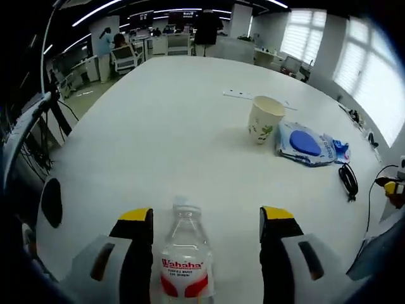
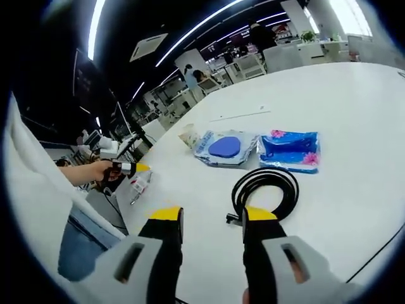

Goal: Arrange the tabletop items into an orderly group along one side of the table until the central work area is clear of visible clutter.

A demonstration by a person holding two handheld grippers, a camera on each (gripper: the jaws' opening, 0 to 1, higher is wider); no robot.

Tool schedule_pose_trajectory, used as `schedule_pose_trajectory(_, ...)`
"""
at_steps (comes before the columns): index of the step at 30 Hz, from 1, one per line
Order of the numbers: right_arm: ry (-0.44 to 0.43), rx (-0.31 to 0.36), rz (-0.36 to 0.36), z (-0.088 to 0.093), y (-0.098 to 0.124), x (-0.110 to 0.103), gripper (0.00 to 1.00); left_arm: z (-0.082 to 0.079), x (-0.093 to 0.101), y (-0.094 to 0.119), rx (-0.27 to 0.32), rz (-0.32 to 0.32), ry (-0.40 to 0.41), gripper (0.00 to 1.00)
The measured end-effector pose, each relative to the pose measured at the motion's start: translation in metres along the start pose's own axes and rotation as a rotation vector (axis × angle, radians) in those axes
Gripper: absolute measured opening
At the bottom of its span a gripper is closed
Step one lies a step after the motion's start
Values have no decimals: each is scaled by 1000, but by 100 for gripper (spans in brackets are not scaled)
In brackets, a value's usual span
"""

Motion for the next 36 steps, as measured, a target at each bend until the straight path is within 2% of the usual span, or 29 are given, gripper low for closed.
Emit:
schedule_pose_trajectory(5, -3, -3, 3, 1, 0, 1, 36, -1, 0, -5, -9, 3, -11, 67)
schedule_pose_trajectory(10, -8, -2, 10, 2, 1, 1, 36, 7, -3, -14, -60, -7, -6, 60)
schedule_pose_trajectory(13, -11, -6, 18, 4, 3, 3, 35, 12, -5, -18, -99, -9, 35, 57)
schedule_pose_trajectory(17, -17, -6, 26, 5, 4, 3, 35, 12, -8, -25, -108, -18, 60, 54)
schedule_pose_trajectory(22, -22, -5, 33, 4, 4, 3, 35, 14, -11, -32, -137, -23, 43, 47)
schedule_pose_trajectory(27, -23, -12, 32, 6, 3, 1, 35, 16, -16, -36, -133, -50, 59, 40)
schedule_pose_trajectory(33, -21, -21, 30, 7, 1, -1, 35, 19, -23, -36, -136, -80, 36, 29)
schedule_pose_trajectory(36, -23, -21, 30, 7, -1, 0, 35, 19, -23, -37, -128, -73, 43, 28)
Point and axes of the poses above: the point that each gripper's makers call its tool centre point, and the gripper's own axes: y roughly backward along the fingers, x roughly to its right, z roughly out of its underside, the point moved 5 cm from there along y, roughly backward along the fingers, and after that the axes turned 9 degrees about x, right-handed, at the moved point
